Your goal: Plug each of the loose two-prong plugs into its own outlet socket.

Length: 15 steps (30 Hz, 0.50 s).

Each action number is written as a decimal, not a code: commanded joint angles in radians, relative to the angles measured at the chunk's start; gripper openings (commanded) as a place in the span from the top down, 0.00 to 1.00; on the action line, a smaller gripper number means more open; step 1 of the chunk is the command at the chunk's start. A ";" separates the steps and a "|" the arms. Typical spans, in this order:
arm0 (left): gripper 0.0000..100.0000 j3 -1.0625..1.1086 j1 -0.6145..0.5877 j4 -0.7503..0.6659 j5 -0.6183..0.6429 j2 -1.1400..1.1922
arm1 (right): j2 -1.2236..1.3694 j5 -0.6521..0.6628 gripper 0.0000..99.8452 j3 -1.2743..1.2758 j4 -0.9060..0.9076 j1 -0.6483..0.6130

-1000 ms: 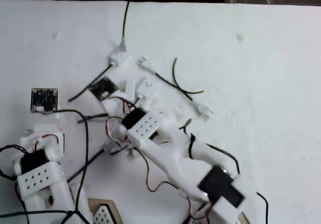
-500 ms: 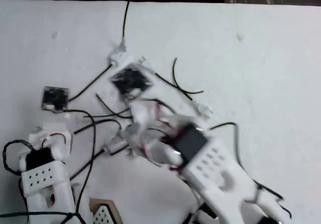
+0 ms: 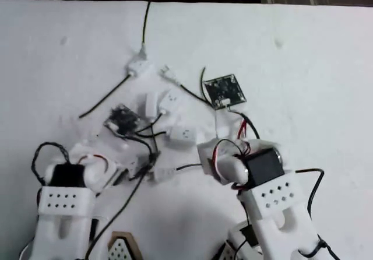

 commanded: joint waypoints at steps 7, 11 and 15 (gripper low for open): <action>0.75 0.048 0.163 -0.071 -0.002 -0.016 | -0.024 0.006 0.73 -0.005 0.012 0.015; 0.75 0.097 0.177 -0.112 -0.002 -0.015 | -0.021 0.006 0.73 -0.005 0.012 0.015; 0.75 0.110 0.176 -0.117 -0.002 -0.015 | -0.016 0.006 0.73 -0.003 0.008 0.015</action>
